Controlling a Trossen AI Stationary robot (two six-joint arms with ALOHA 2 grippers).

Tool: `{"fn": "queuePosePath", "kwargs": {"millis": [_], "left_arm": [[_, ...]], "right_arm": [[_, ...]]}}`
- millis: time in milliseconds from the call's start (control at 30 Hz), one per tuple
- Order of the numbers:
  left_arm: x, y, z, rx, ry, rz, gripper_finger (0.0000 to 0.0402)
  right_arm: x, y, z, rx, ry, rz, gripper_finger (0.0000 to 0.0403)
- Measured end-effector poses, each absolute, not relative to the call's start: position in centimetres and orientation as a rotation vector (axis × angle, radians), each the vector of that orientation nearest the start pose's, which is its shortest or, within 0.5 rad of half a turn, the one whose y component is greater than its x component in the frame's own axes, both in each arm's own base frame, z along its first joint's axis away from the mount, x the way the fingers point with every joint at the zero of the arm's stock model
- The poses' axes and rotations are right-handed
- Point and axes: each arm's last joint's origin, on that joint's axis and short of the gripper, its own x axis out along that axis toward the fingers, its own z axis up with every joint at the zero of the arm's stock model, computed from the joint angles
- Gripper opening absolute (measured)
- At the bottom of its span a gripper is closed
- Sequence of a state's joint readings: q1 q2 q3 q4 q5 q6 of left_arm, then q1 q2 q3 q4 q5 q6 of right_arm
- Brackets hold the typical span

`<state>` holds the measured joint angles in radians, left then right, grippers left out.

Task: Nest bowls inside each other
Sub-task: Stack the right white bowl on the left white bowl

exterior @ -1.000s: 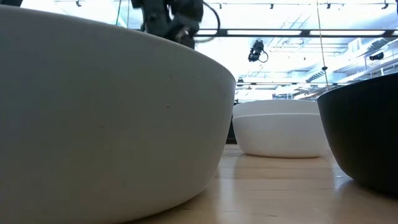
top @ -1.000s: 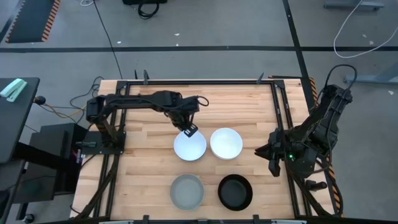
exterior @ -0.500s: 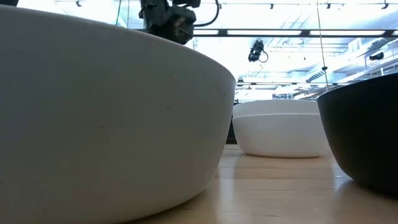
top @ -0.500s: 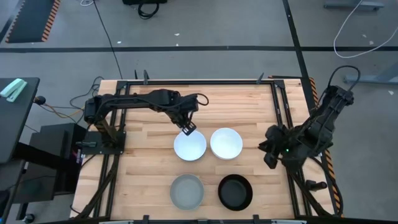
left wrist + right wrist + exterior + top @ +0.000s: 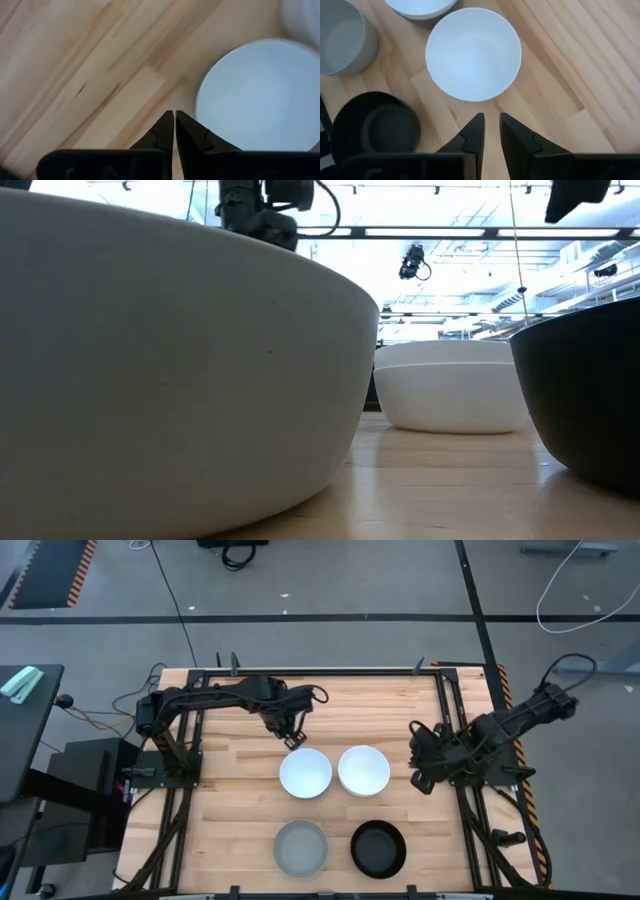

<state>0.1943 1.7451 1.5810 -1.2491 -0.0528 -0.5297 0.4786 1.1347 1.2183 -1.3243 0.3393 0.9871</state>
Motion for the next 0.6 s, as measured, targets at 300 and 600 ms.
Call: {"fn": "queuePosePath", "kwargs": {"millis": [300,600], "left_arm": [[31.3,6.4,28.6,-0.471,1.465,0.614,0.0011],[29.1,6.0,29.2,-0.479,1.448,0.667,0.0024]], "right_arm": [[18.6,5.1,28.1,0.470,1.149,-0.340,0.0073],[19.2,2.4,24.3,0.532,1.187,-0.332,0.0073]]}}
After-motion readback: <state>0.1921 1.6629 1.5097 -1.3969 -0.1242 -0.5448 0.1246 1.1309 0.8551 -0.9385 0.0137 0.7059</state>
